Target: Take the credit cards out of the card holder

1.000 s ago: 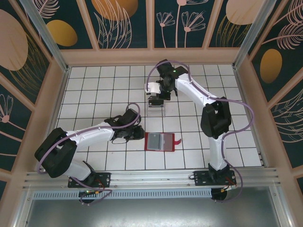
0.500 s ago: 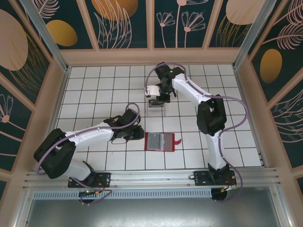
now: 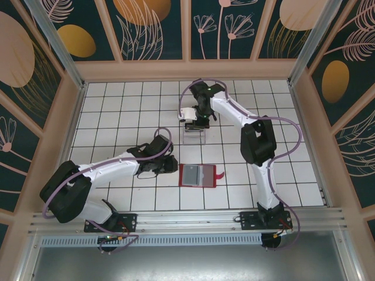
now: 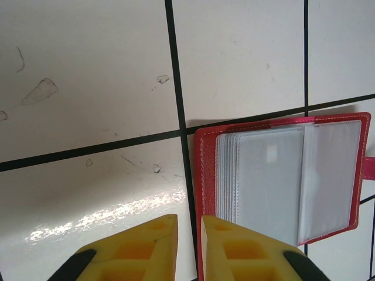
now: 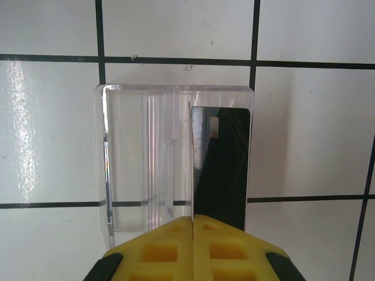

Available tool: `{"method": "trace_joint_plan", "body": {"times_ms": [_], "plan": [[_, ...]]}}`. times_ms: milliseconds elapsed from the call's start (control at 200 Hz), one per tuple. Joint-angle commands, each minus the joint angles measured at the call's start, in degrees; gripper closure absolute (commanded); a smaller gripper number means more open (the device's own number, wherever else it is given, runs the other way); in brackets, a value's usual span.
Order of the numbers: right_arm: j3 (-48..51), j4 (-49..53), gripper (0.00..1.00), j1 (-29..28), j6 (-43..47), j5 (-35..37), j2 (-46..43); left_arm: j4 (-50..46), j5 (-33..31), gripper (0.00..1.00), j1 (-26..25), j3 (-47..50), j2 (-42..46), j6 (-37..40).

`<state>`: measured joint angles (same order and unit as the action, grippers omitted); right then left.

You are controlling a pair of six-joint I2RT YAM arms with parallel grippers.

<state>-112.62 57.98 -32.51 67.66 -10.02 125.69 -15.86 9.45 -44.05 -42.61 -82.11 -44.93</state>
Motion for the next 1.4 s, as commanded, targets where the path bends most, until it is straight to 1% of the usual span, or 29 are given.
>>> {"method": "trace_joint_plan", "body": {"times_ms": [0,60,130,255,390,535,600,636,681,771,856,996,1151,1271,1396], "plan": [[-2.58,2.1,1.0,-0.53,-0.94,1.04,1.03,-1.32,-1.19,0.8,0.06,0.42,1.16,-0.86],[-3.1,1.73,0.94,-0.66,-1.48,1.55,0.89,-1.41,-1.17,0.8,0.02,0.47,1.07,-0.87],[-3.69,1.23,0.84,-0.74,-2.17,2.02,0.35,-1.37,-1.19,0.8,0.02,0.55,1.14,-0.86],[-2.23,-1.82,0.73,-0.97,-2.82,3.33,-1.92,-1.28,-1.4,0.8,0.02,0.32,1.04,-0.86],[0.51,-4.89,0.68,-1.16,-3.31,4.55,-4.42,-0.86,-1.26,0.8,0.03,0.47,0.94,-1.16],[3.01,-7.18,0.66,-1.29,-3.99,5.51,-5.91,-0.75,-1.2,0.8,0.02,0.42,0.96,-1.12],[3.54,-8.37,0.65,-1.35,-6.02,5.36,-6.53,-0.84,-1.43,0.8,0.03,0.32,0.96,-0.97],[3.67,-8.76,0.62,-1.33,-7.63,4.56,-7.05,-0.79,-1.6,0.8,0.01,0.27,0.88,-1.06],[4.08,-9.59,0.62,-1.39,-11.06,3.2,-7.74,-0.67,-1.89,0.8,0.08,0.16,0.79,-1.05],[5.38,-10.5,0.64,-1.11,-19.62,-0.61,-9.28,0.52,-2.08,0.8,0.26,-0.02,0.54,-1.43],[6.88,-12.67,0.66,-1.11,-30.19,-0.65,-10.68,2.32,-1.05,0.8,0.63,0.24,0.33,-2.05],[11.11,-15.74,0.74,-1.69,-48.32,-0.78,-13.8,3.0,-0.92,0.8,1.76,0.07,-0.14,-1.73],[21.79,-21.73,0.84,-3.01,-67.12,0.54,-20.13,3.12,0.19,0.8,5.25,-0.62,-0.75,0.17],[30.51,-25.93,0.85,-4.7,-77.16,0.06,-26.46,3.03,0.72,0.8,7.63,-2.24,-1.29,1.56],[36.14,-26.01,0.85,-7.27,-84.3,0.59,-30.95,2.5,0.66,0.8,9.2,-4.73,-3.22,3.22]]}}
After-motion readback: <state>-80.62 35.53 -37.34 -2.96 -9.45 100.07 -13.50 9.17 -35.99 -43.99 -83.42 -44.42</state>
